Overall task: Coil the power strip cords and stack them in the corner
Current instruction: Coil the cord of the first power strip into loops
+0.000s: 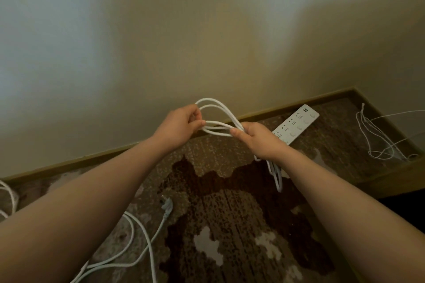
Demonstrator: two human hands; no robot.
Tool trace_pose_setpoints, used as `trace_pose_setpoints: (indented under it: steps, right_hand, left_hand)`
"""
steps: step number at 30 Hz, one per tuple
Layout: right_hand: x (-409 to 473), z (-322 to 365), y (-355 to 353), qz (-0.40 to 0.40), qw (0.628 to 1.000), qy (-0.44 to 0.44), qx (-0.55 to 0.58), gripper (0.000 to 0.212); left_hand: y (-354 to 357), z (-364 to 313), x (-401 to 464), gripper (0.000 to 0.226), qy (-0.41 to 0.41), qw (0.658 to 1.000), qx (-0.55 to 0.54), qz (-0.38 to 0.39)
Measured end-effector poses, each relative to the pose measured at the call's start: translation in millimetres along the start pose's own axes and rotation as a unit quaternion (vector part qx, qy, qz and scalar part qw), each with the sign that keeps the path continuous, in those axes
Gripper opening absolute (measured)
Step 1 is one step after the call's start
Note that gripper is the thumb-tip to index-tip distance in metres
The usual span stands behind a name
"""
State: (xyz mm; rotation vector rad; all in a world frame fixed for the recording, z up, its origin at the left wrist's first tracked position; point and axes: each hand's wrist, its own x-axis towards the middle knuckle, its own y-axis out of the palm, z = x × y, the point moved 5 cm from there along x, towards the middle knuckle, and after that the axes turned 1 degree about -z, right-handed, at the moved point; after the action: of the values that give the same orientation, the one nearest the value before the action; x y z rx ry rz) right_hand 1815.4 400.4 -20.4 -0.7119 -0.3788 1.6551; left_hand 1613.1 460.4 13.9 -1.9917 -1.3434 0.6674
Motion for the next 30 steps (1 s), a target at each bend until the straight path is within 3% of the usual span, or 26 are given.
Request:
trace_pose_setpoints:
  steps: [3, 12, 15, 18, 21, 23, 26, 30]
  right_hand:
    - [2.3, -16.1, -18.5, -0.067, 0.997, 0.028, 0.009, 0.034]
    - [2.6, -56.4, -60.3, -0.261, 0.959, 0.106, 0.033, 0.044]
    - [2.0, -58.8, -54.4, -0.248, 0.964, 0.093, 0.038, 0.042]
    - [0.7, -56.3, -42.2, -0.209, 0.974, 0.066, 0.049, 0.038]
    - [1.2, -54.0, -30.6, -0.173, 0.982, 0.048, 0.054, 0.037]
    - [1.5, -53.6, -27.4, -0.163, 0.982, 0.05, 0.076, 0.041]
    - [0.3, -56.9, -33.2, -0.184, 0.979, 0.058, 0.063, 0.042]
    - [-4.3, -69.2, -48.1, -0.259, 0.959, 0.1, 0.054, 0.044]
  left_hand:
    - [-3.2, 28.1, -6.7, 0.013, -0.031, 0.999, 0.008, 0.008]
    - [6.8, 65.5, -24.4, 0.023, -0.078, 0.989, -0.071, 0.105]
    - [7.0, 51.0, -28.7, 0.028, -0.09, 0.987, -0.077, 0.11]
    - [-25.2, 10.7, -8.7, 0.029, -0.092, 0.977, -0.194, -0.011]
    - [-57.9, -41.2, 15.8, 0.031, -0.033, 0.956, -0.286, -0.049]
    - [-59.7, -54.2, 21.1, 0.03, -0.008, 0.967, -0.246, -0.061]
    - [-37.4, -23.7, 13.2, 0.029, -0.066, 0.985, -0.143, -0.069]
    - [0.6, 27.7, -7.0, 0.027, -0.094, 0.994, -0.048, 0.037]
